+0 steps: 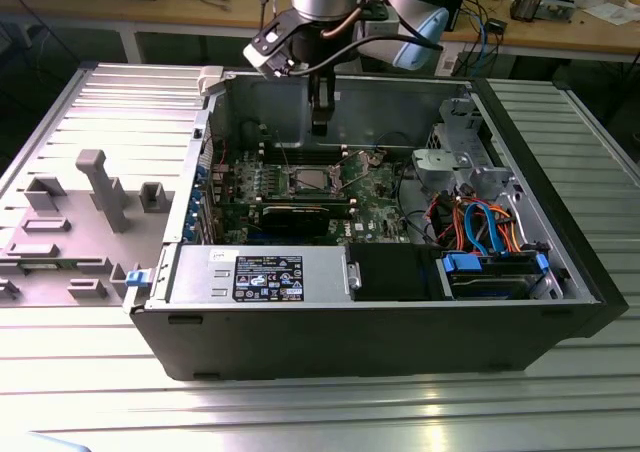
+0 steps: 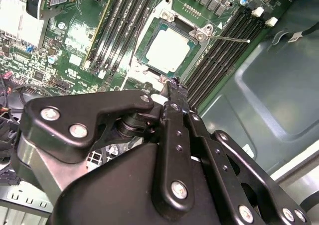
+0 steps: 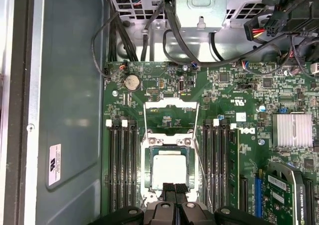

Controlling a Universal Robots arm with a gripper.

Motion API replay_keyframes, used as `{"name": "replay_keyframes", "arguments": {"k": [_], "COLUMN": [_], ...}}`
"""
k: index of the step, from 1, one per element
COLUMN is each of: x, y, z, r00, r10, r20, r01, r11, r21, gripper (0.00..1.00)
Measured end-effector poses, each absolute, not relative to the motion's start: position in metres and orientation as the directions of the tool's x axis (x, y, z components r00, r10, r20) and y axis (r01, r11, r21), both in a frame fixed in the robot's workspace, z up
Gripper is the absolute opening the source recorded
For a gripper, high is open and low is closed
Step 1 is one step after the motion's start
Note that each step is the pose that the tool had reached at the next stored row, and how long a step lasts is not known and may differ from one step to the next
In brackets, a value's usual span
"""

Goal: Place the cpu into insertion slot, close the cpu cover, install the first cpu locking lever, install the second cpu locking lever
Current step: 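Close the cpu cover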

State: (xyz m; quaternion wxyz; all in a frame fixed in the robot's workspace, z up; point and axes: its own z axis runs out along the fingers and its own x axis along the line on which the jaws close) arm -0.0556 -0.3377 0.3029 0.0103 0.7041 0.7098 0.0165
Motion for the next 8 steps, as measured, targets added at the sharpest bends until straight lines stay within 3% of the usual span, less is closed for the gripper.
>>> {"name": "replay_keyframes", "arguments": {"k": [8], "x": [-0.0556], "y": [-0.3377], "z": [0.3091], "r00": [-0.008], "r10": [1.0], "r20": [0.009], "r01": [0.999], "r11": [0.008], "r21": [0.038], "gripper": [0.11]}}
